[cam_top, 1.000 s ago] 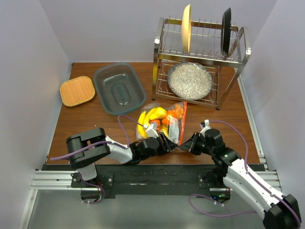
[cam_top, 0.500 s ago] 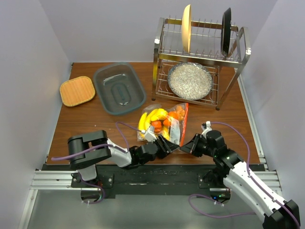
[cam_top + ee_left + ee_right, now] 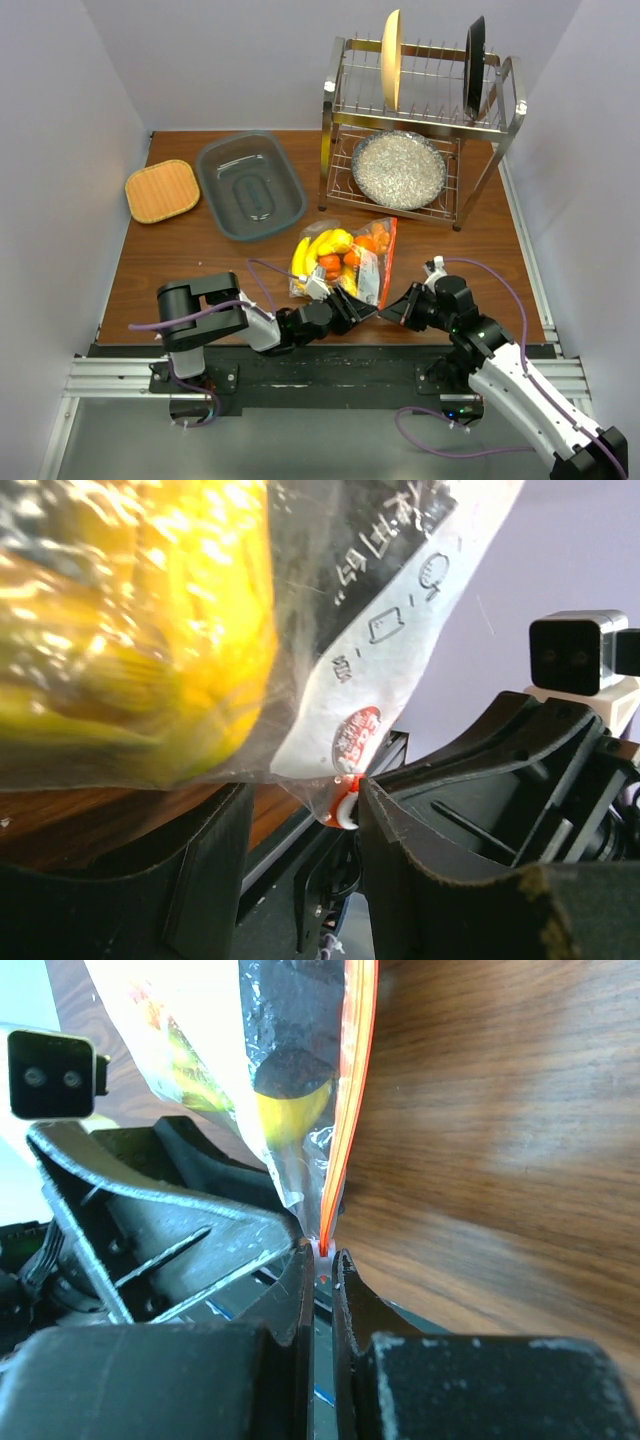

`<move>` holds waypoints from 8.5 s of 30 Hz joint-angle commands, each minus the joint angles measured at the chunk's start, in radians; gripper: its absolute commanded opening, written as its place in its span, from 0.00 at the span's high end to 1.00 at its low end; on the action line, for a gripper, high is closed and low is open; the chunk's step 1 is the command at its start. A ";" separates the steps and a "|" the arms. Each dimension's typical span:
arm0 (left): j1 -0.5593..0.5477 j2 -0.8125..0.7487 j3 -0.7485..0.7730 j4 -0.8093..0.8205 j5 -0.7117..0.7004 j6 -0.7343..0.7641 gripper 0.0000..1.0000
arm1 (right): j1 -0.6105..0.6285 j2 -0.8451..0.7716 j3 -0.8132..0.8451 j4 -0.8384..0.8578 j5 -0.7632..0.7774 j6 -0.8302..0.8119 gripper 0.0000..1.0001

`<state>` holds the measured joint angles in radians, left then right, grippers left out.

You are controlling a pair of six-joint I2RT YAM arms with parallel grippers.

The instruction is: Open the zip-top bag and remove the fake food

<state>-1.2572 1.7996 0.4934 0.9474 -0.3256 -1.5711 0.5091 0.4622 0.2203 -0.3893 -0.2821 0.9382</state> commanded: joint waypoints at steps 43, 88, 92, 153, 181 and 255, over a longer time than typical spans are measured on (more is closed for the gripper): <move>0.032 -0.017 0.048 -0.047 0.146 0.175 1.00 | -0.003 -0.085 0.057 -0.098 0.159 0.056 1.00; -0.016 -0.543 0.175 -0.624 0.292 0.373 1.00 | -0.004 0.627 1.011 -0.137 0.635 -0.329 1.00; -0.008 -0.559 0.209 -0.628 0.306 0.378 1.00 | -0.006 0.674 1.073 -0.125 0.617 -0.342 1.00; 0.027 -0.240 0.947 -1.326 -0.460 0.869 0.54 | 0.126 0.826 1.269 -0.166 0.587 -0.233 1.00; 0.036 -0.321 0.814 -1.263 -0.484 0.847 0.95 | 0.189 0.828 1.260 -0.180 0.669 -0.256 1.00; 0.222 -0.379 0.775 -1.191 -0.102 0.835 1.00 | 0.398 0.696 1.246 -0.530 0.937 -0.512 1.00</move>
<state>-1.0672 1.4551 1.2736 -0.2852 -0.4603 -0.7361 0.9077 1.1488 1.4178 -0.9508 0.6193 0.4599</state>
